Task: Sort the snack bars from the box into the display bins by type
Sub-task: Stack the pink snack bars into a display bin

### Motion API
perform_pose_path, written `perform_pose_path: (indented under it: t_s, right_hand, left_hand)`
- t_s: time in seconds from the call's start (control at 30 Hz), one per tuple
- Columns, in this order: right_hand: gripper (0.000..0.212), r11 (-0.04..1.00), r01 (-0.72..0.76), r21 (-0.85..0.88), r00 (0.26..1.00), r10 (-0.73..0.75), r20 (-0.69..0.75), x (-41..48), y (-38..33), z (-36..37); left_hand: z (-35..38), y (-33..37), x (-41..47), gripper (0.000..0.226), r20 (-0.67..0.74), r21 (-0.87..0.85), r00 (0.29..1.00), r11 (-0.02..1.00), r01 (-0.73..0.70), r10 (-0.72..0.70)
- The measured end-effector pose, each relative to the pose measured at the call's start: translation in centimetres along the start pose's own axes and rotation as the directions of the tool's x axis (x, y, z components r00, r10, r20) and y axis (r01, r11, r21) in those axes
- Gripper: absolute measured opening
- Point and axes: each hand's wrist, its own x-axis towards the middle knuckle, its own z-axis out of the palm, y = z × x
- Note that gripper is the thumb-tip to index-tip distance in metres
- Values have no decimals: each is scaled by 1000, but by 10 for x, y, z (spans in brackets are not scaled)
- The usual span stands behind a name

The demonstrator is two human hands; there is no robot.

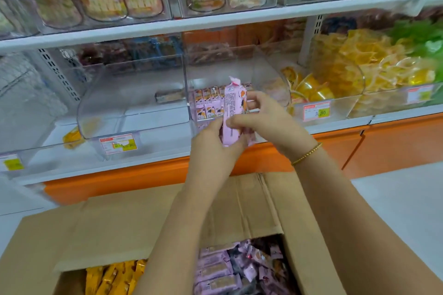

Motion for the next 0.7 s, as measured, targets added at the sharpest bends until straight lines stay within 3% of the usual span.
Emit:
perform_pose_path:
  t_s: [0.07,0.17,0.27,0.37,0.47,0.5,0.57,0.63,0.7]
  right_hand:
    - [40,1000,-1,-7,999,1,-33,30,-11,-17]
    - [39,936,-18,-353,990,-33,-137,90,-21,-37]
    - [34,699,-60,-712,996,-5,-88,142,-21,-40]
    - [25,342,-67,-937,977,214,8,174,-7,-30]
    - [22,145,-59,-988,833,552,32,183,9,-18]
    - [19,110,-45,-993,814,580,27,185,14,-14]
    - [19,87,-1,-996,846,532,46,185,22,-10]
    - [39,120,-7,-993,881,470,51,185,29,-8]
    - [41,212,-57,-976,880,472,51,186,33,-7]
  left_hand:
    - [1,-2,21,39,115,10,993,1000,1,-2]
    - [6,-24,46,52,144,349,990,936,-44,-7]
    - [10,-43,53,56,189,513,982,854,-88,-13]
    - [11,-57,52,62,203,535,978,832,-147,42]
    - [11,-65,50,63,191,521,976,832,-189,103]
    - [10,-66,51,64,187,510,977,840,-184,100]
    - [12,-69,52,65,180,508,978,842,-180,101]
    - [13,-68,52,65,185,520,979,837,-172,86]
    - [13,-67,52,66,185,512,979,842,-169,84]
